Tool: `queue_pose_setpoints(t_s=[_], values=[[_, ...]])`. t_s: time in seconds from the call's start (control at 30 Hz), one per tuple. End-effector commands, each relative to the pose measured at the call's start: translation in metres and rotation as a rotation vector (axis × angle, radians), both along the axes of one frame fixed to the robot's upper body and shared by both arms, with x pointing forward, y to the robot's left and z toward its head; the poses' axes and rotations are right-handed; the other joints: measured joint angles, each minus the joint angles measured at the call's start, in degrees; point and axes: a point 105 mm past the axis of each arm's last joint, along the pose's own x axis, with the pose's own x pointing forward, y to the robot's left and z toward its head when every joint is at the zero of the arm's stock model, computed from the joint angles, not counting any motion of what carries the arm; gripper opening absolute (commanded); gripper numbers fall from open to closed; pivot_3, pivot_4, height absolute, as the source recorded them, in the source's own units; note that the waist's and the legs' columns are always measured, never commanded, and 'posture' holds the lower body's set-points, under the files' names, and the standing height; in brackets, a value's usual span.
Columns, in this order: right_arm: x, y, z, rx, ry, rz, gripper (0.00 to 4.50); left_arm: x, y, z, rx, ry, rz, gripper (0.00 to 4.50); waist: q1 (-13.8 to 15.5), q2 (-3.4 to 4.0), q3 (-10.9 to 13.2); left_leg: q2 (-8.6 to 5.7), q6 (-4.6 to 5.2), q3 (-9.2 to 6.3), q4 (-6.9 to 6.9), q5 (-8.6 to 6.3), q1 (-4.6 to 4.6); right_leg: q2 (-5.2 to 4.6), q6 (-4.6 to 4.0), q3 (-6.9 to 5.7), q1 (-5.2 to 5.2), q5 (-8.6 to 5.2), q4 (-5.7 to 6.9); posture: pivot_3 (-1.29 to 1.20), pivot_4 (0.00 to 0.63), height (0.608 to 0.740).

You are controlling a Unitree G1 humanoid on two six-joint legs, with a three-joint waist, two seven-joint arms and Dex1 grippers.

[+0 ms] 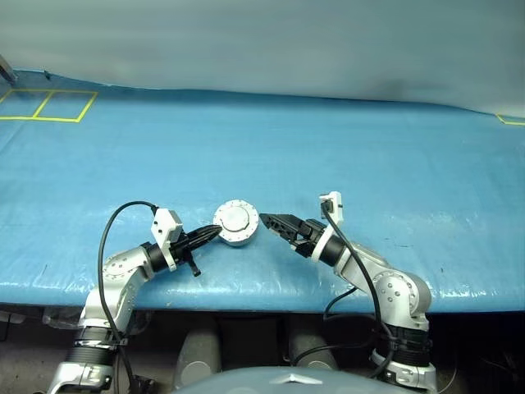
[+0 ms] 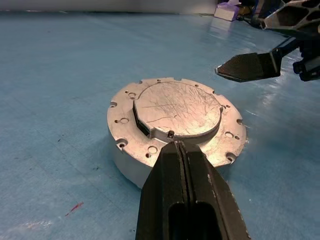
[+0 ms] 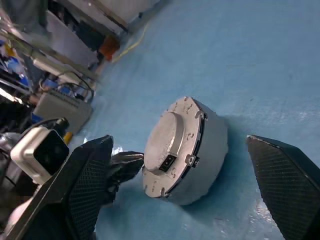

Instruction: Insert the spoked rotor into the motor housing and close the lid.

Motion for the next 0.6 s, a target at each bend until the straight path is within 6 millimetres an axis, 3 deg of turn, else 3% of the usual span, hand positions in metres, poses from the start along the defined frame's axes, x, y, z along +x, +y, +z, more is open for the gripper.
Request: queue_pose_setpoints(t_s=[0.03,0.2,0.6], values=[[0.002,0.001,-0.002,0.100,0.063,-0.001,4.47,-0.004,-0.001,-0.002,-0.001,0.008,-0.011,0.00,0.0,0.01,0.0,0.00,0.00,0.00,0.00,0.00,-0.01,0.00,0.00,0.00,0.01,0.00,-0.01,0.00,0.150,0.740],[0.007,0.007,-0.022,0.117,0.171,-0.022,4.47,-0.004,0.001,0.000,0.004,-0.002,-0.003,0.00,-0.2,0.07,0.0,0.00,0.00,0.00,-0.03,0.00,-0.02,0.01,0.00,0.00,-0.02,0.00,-0.01,0.00,0.150,0.740],[0.013,0.037,-0.025,0.181,0.205,0.057,4.47,-0.006,0.002,-0.002,0.008,-0.003,0.008,0.00,-1.2,0.09,0.1,0.00,0.01,-0.05,-0.05,0.00,0.00,0.02,0.00,-0.02,0.00,0.00,0.00,0.00,0.150,0.740]])
